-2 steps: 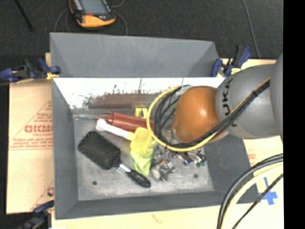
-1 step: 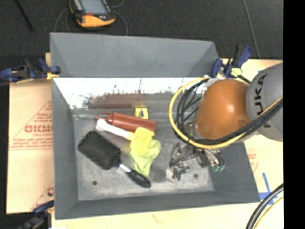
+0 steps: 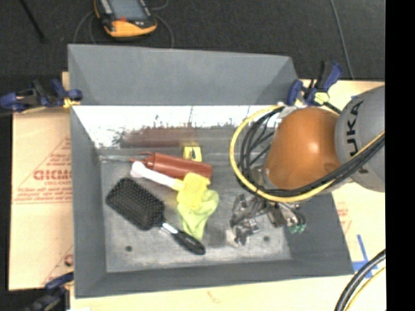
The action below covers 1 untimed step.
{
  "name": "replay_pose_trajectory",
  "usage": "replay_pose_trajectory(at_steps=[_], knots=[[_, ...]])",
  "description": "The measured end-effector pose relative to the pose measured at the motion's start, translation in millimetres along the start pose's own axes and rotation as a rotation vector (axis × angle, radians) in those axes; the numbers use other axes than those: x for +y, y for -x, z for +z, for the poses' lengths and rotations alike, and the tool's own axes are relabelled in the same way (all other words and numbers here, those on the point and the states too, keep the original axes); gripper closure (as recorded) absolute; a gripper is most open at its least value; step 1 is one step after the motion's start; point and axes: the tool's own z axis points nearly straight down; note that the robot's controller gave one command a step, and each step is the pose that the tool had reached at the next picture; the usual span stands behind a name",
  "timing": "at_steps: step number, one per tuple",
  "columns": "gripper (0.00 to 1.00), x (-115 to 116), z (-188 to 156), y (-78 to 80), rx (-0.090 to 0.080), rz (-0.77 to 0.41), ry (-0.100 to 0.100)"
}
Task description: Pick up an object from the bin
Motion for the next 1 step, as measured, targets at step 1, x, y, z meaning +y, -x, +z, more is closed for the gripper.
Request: replay_pose_trajectory(at_steps=[1], knots=[[1.00, -11.2, 0.4, -3.5, 0.001, 0.004, 0.000]])
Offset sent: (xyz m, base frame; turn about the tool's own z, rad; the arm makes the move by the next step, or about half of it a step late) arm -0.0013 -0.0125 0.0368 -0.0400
